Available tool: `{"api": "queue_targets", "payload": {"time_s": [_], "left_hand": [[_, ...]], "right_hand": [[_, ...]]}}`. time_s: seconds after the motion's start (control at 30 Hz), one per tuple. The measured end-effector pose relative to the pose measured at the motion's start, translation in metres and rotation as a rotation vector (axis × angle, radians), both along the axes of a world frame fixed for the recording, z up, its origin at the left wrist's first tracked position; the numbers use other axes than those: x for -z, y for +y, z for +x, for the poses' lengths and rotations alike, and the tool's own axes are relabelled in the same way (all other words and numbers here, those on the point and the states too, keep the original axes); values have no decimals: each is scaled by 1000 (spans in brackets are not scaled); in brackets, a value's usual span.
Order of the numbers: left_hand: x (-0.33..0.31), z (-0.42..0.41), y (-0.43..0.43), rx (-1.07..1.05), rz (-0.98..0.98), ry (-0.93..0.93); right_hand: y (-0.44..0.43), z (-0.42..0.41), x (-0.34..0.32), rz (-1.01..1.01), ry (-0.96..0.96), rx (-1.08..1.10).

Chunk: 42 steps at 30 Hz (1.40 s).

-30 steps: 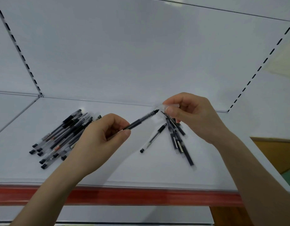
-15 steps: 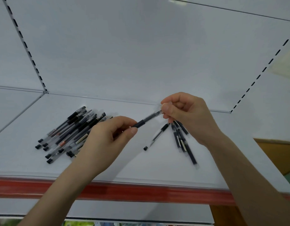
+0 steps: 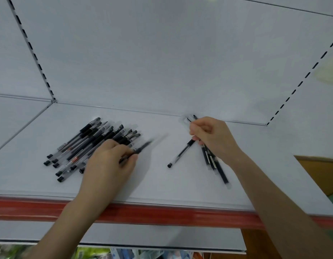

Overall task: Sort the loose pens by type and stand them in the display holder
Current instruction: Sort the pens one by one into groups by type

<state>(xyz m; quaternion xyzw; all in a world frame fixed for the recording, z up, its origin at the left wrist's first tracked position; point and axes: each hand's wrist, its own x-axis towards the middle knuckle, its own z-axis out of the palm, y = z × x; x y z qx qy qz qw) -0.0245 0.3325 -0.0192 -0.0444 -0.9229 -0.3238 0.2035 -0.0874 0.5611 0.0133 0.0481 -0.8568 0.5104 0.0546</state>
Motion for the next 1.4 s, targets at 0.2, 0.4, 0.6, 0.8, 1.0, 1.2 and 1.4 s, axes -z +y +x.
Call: {"api": "queue_targets", "payload": {"time_s": [0.2, 0.4, 0.6, 0.8, 1.0, 1.2, 1.4], "left_hand": [[13, -2, -4, -35, -268, -42], [-8, -16, 56, 136, -233, -79], [-4, -41, 95, 182, -512, -205], [-7, -31, 55, 139, -446, -218], [-14, -13, 30, 144, 109, -236], [-19, -1, 29, 205, 493, -292], [-29, 7, 43, 268, 582, -206]], "right_hand": [[32, -12, 8, 351, 98, 153], [47, -34, 2, 386, 121, 165], [30, -53, 3, 355, 138, 55], [9, -71, 2, 665, 2, -72], [-8, -76, 0, 753, -106, -96], [-1, -49, -25, 117, -15, -49], [11, -2, -54, -509, -19, -79]]}}
